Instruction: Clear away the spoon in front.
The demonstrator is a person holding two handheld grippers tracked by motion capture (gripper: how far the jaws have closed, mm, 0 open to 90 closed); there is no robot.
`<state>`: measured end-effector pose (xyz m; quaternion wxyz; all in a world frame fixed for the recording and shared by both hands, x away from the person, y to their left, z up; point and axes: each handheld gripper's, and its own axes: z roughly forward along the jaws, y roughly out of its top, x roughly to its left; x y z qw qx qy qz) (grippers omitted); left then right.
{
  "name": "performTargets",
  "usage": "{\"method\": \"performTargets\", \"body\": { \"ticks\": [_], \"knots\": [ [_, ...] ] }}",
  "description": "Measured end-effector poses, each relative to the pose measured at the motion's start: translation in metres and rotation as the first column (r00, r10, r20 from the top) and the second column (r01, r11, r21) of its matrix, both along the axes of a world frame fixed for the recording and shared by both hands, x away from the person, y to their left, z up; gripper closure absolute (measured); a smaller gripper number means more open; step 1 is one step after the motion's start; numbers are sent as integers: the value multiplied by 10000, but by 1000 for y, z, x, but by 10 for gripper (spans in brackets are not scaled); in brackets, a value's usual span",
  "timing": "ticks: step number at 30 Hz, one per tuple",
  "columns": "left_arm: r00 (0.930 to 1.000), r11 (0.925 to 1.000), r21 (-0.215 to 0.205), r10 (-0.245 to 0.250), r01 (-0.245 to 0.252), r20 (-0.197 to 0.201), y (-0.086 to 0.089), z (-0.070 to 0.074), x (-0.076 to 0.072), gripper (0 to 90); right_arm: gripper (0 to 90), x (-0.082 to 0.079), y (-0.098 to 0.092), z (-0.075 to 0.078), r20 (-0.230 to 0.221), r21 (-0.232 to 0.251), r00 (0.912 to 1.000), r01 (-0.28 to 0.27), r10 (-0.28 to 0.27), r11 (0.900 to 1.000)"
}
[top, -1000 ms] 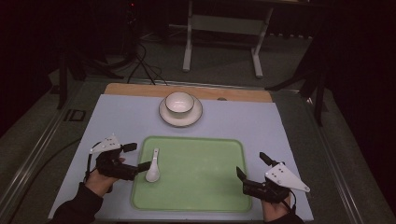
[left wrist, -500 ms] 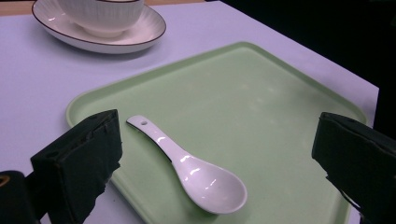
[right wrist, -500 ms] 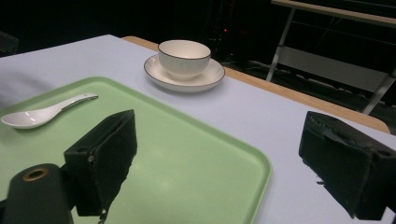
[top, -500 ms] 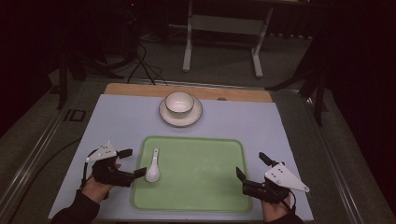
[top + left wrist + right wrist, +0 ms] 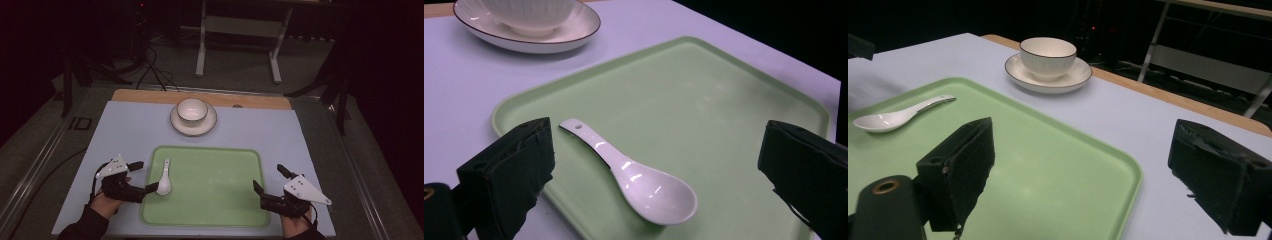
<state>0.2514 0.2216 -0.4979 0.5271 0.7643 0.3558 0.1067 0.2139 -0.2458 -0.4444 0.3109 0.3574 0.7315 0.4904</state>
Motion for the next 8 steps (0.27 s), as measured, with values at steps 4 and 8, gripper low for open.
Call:
{"method": "performTargets", "body": {
  "ticks": [4,8],
  "knots": [
    [10000,10000,-74,23,-22,91,0,1,0,20,112,1,-1,-1,-74,31,10000,-34,34,10000],
    [9999,9998,-190,71,-69,111,2,2,-1,20,112,0,-1,0,-41,28,10000,-23,23,10000]
  ]
}}
